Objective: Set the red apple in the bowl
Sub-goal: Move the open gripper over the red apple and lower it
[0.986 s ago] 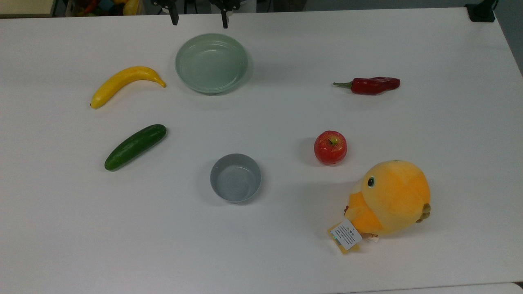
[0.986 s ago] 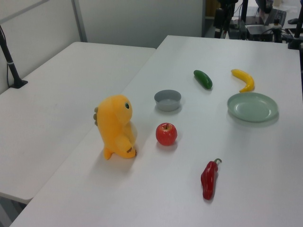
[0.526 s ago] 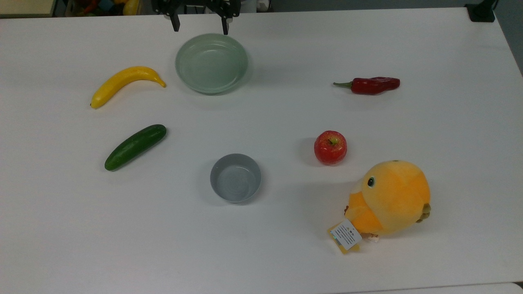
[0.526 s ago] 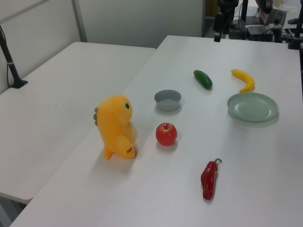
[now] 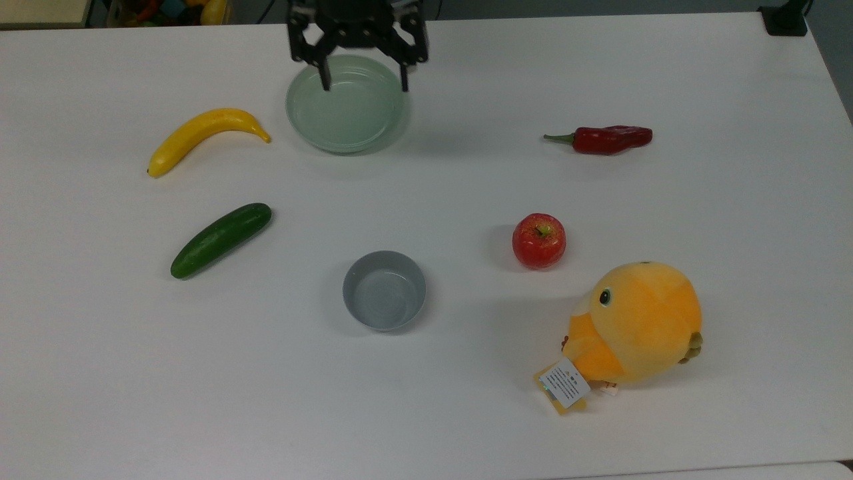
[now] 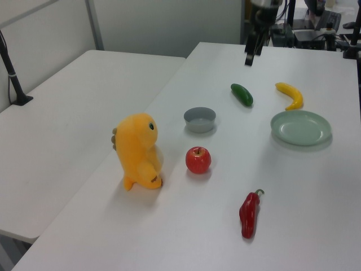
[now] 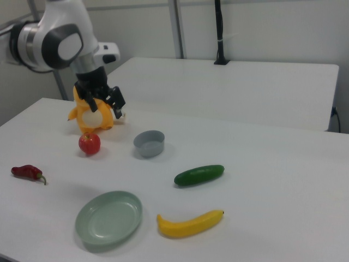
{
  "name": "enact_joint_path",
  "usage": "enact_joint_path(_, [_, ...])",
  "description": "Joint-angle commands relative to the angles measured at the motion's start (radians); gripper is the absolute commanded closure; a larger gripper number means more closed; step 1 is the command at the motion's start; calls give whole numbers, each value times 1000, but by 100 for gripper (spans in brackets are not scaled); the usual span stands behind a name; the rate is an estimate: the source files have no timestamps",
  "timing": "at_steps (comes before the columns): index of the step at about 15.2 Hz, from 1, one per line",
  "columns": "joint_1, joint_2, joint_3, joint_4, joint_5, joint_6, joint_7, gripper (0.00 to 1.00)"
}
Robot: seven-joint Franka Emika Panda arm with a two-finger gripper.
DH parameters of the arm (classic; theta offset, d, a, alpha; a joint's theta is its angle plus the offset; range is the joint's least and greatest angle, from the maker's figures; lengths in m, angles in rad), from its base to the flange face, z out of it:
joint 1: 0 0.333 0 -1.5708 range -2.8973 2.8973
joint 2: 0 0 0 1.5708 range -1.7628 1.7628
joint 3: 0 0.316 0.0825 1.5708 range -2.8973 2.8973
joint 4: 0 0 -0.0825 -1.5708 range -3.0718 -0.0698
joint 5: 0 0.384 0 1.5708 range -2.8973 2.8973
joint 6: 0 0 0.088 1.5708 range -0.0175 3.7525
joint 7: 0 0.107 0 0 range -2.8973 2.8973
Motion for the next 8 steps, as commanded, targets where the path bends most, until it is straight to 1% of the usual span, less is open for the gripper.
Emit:
enact_joint_path(1, [30, 31, 31, -44, 15, 97, -12, 0])
enact_joint_path(5, [54, 114, 85, -39, 17, 193, 1, 0])
enact_joint_path(7, [82, 157, 94, -38, 21, 248, 12, 0])
enact_joint_path(8, [108, 195, 100, -14, 20, 271, 73, 0])
